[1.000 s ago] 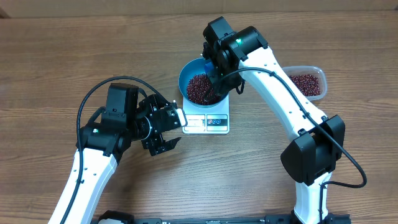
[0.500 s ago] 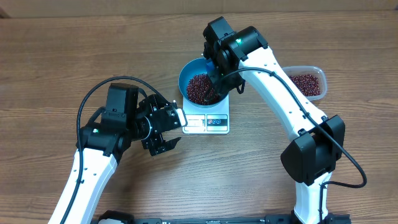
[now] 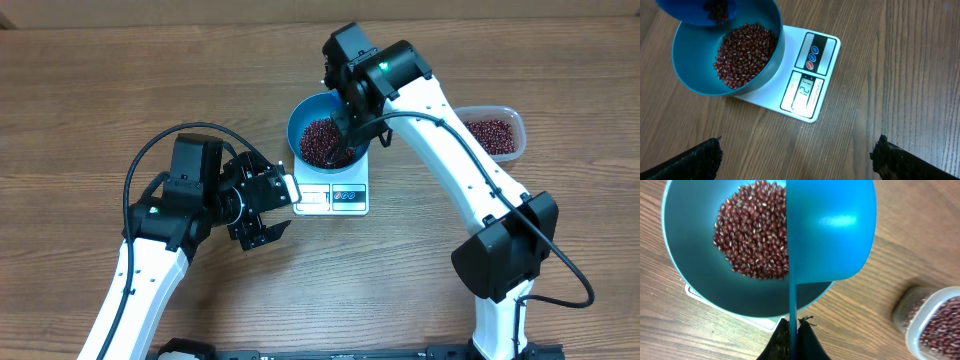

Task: Scoop item into bowl and weigh 150g on scale
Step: 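Tilt the scoop with the right gripper to pour beans into the bowl, then move the empty scoop with the right gripper back to the bean tub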

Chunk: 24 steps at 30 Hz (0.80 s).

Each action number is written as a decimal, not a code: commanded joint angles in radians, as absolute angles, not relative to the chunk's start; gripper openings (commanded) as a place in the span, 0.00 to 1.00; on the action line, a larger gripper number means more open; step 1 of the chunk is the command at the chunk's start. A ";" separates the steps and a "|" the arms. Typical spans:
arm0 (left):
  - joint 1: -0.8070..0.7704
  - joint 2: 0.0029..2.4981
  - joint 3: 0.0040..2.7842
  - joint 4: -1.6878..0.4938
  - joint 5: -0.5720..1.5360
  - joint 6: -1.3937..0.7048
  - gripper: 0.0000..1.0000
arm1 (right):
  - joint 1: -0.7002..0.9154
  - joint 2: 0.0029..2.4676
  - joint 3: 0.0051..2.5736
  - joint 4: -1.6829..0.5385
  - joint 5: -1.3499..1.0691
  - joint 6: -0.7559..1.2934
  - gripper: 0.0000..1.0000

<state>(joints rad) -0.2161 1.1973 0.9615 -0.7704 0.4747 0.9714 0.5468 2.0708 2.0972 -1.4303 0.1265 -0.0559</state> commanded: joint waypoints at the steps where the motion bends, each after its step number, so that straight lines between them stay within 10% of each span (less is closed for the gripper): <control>1: -0.223 1.203 0.956 -0.770 0.483 0.962 1.00 | 0.579 2.020 2.135 -1.435 0.192 -0.060 0.04; 24: -0.223 1.203 0.956 -0.770 0.483 0.962 0.99 | 0.651 2.019 2.136 -1.467 0.337 -0.052 0.04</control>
